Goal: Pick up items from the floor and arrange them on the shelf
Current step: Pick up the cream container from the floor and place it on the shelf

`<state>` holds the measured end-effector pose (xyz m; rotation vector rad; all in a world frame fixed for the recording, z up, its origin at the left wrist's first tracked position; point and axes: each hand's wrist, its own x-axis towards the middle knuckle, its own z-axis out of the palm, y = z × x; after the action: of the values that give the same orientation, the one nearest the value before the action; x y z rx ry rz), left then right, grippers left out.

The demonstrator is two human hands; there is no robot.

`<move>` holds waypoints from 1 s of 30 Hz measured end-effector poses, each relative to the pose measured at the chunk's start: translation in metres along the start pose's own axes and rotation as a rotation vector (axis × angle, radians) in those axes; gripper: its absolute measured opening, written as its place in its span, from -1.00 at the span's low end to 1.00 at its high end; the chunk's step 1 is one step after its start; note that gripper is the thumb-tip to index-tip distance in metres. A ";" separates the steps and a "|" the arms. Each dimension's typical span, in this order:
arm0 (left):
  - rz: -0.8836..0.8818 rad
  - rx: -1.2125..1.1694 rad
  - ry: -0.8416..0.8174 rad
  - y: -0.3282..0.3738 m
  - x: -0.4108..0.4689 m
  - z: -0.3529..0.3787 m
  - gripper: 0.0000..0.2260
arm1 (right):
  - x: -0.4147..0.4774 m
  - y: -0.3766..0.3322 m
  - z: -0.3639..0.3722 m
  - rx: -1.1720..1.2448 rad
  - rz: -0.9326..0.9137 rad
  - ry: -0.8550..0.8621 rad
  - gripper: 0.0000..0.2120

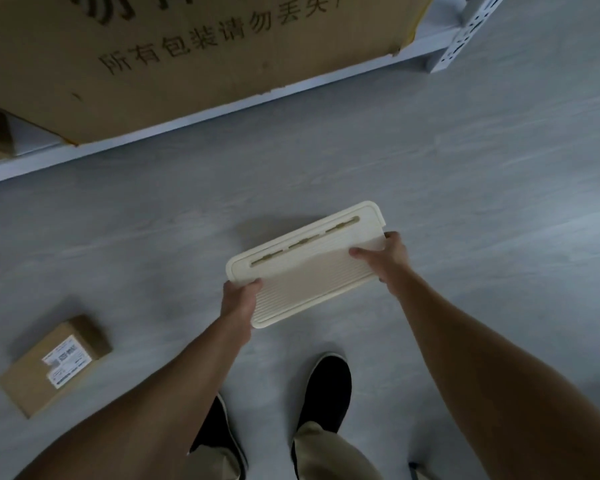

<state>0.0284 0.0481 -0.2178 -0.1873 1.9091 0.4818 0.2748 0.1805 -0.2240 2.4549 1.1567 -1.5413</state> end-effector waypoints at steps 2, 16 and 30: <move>0.063 0.024 0.032 0.010 -0.034 -0.013 -0.44 | -0.028 -0.009 -0.010 0.017 -0.040 0.038 -0.18; 0.529 0.245 0.154 0.149 -0.483 -0.255 -0.57 | -0.487 -0.211 -0.215 -0.077 -0.299 0.231 -0.22; 1.031 -0.022 0.332 0.263 -0.703 -0.425 -0.57 | -0.716 -0.388 -0.300 0.006 -0.698 0.340 -0.26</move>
<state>-0.1578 0.0418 0.6241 0.7930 2.2262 1.2023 0.1050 0.1666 0.6267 2.5176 2.2487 -1.2195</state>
